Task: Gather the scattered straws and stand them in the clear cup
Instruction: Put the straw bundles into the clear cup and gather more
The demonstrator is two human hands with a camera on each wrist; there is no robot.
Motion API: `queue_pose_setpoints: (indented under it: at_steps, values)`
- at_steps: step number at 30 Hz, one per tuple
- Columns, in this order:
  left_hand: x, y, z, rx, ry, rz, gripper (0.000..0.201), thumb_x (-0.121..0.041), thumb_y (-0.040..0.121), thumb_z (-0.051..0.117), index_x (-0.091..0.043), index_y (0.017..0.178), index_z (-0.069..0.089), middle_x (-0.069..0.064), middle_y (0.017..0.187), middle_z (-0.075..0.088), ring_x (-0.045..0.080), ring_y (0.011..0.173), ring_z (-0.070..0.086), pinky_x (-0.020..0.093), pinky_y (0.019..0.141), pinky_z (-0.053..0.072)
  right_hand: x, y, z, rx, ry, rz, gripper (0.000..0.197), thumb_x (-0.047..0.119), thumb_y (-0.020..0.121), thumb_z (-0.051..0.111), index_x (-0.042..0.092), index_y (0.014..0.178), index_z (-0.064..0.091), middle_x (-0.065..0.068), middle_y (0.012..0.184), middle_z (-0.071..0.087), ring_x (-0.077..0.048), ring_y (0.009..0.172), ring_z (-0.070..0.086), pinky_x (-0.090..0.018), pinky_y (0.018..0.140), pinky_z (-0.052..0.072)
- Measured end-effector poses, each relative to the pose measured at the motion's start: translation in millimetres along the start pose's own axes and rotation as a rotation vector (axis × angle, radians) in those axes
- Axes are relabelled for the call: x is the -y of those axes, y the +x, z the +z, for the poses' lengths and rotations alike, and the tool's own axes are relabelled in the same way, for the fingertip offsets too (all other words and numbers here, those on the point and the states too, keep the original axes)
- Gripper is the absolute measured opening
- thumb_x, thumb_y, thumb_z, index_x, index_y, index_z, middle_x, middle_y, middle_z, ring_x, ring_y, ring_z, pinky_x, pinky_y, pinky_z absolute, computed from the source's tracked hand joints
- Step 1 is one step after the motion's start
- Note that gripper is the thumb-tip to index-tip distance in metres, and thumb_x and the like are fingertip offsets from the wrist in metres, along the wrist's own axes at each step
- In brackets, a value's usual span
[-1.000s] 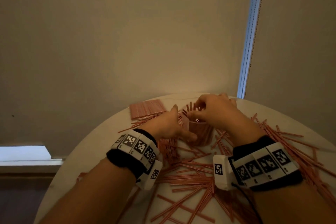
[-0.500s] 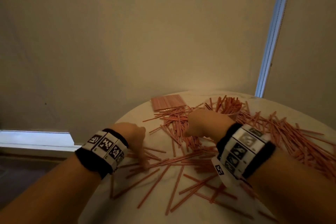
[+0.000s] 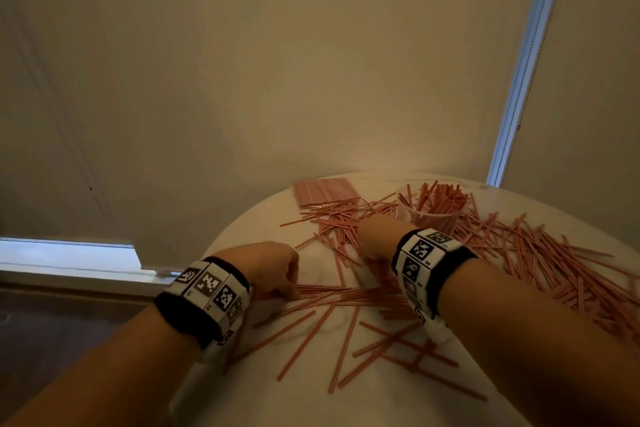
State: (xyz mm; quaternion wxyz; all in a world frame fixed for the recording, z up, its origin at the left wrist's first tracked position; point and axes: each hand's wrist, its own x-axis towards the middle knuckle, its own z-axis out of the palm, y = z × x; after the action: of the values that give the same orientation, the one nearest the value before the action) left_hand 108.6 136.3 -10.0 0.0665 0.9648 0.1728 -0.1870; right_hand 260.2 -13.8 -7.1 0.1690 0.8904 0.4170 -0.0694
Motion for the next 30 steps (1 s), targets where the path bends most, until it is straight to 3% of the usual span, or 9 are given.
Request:
queue_pose_setpoints:
  at_steps: [3, 8, 11, 15, 18, 22, 24, 26, 30]
  values:
    - [-21.6, -2.6, 0.1, 0.004, -0.028, 0.084, 0.026, -0.051, 0.089, 0.073, -0.029, 0.102, 0.067, -0.011, 0.098, 0.067, 0.009, 0.087, 0.06, 0.026, 0.072, 0.047, -3.6, -7.6, 1.8, 0.026, -0.031, 0.005, 0.016, 0.015, 0.09, 0.064, 0.005, 0.102, 0.069, -0.005, 0.082, 0.06, -0.018, 0.066, 0.052, -0.03, 0.07, 0.049]
    - [-38.2, -12.0, -0.7, 0.117, 0.028, 0.077, 0.076, -0.073, 0.063, 0.082, -0.03, 0.121, 0.059, -0.009, 0.113, 0.064, 0.013, 0.1, 0.059, 0.034, 0.086, 0.053, -8.5, -23.4, 4.9, 0.098, -0.056, 0.001, 0.025, 0.014, 0.085, 0.071, 0.003, 0.108, 0.07, -0.002, 0.078, 0.058, -0.019, 0.065, 0.05, -0.03, 0.058, 0.045]
    - [-45.4, -14.6, 2.7, 0.103, 0.079, 0.138, 0.056, -0.057, 0.077, 0.081, -0.027, 0.119, 0.06, -0.009, 0.106, 0.064, 0.012, 0.092, 0.059, 0.029, 0.077, 0.05, -7.6, -32.3, 7.3, 0.118, -0.051, 0.004, 0.017, 0.015, 0.085, 0.069, 0.007, 0.1, 0.07, -0.002, 0.08, 0.059, -0.016, 0.059, 0.049, -0.027, 0.048, 0.04]
    - [-59.4, -14.6, 8.0, 0.044, 0.104, 0.199, 0.031, -0.04, 0.088, 0.075, -0.023, 0.111, 0.064, -0.005, 0.095, 0.063, 0.009, 0.077, 0.055, 0.025, 0.067, 0.047, -8.5, -41.5, 10.2, 0.105, -0.041, -0.019, 0.023, 0.014, 0.092, 0.061, 0.003, 0.11, 0.068, -0.009, 0.1, 0.065, -0.021, 0.074, 0.055, -0.03, 0.068, 0.046]
    - [-65.0, -15.4, 8.9, 0.041, 0.138, 0.177, 0.031, -0.037, 0.091, 0.071, -0.016, 0.113, 0.066, 0.003, 0.102, 0.067, 0.015, 0.081, 0.06, 0.031, 0.073, 0.054, -11.7, -52.2, 6.6, 0.14, 0.003, -0.008, 0.028, 0.017, 0.093, 0.062, 0.002, 0.117, 0.066, -0.01, 0.114, 0.065, -0.024, 0.083, 0.055, -0.031, 0.071, 0.046]
    - [-64.9, -16.5, 3.6, 0.006, 0.111, 0.181, 0.032, -0.037, 0.094, 0.066, -0.016, 0.117, 0.064, 0.003, 0.105, 0.067, 0.02, 0.089, 0.062, 0.034, 0.076, 0.054, -22.0, -68.6, -3.1, 0.144, 0.072, -0.001, 0.028, 0.015, 0.099, 0.05, 0.002, 0.121, 0.061, -0.01, 0.103, 0.056, -0.02, 0.071, 0.05, -0.028, 0.061, 0.044]
    - [-62.0, -16.2, -1.8, -0.02, 0.048, 0.177, 0.029, -0.037, 0.095, 0.067, -0.018, 0.117, 0.063, 0.0, 0.103, 0.066, 0.015, 0.083, 0.061, 0.029, 0.069, 0.049, -29.4, -76.4, -6.8, 0.128, 0.102, 0.007, 0.022, 0.012, 0.1, 0.047, 0.005, 0.116, 0.06, -0.008, 0.093, 0.054, -0.017, 0.063, 0.049, -0.025, 0.053, 0.042]
    - [-57.5, -14.3, -7.2, -0.024, -0.071, 0.145, 0.028, -0.032, 0.095, 0.07, -0.015, 0.117, 0.064, 0.003, 0.106, 0.07, 0.019, 0.088, 0.068, 0.034, 0.078, 0.058, -38.7, -81.9, -8.0, 0.086, 0.186, 0.019, 0.023, 0.014, 0.098, 0.054, 0.001, 0.116, 0.058, -0.006, 0.081, 0.06, -0.016, 0.059, 0.052, -0.023, 0.049, 0.043]
    - [-49.9, -9.9, -11.0, -0.02, -0.524, 0.081, 0.009, -0.012, 0.098, 0.066, -0.004, 0.102, 0.064, 0.01, 0.096, 0.074, 0.021, 0.085, 0.076, 0.041, 0.087, 0.062, -54.8, -88.0, -8.3, 0.01, 0.371, 0.033, 0.022, 0.019, 0.097, 0.061, -0.001, 0.102, 0.067, -0.011, 0.094, 0.072, -0.015, 0.06, 0.058, -0.026, 0.057, 0.051]
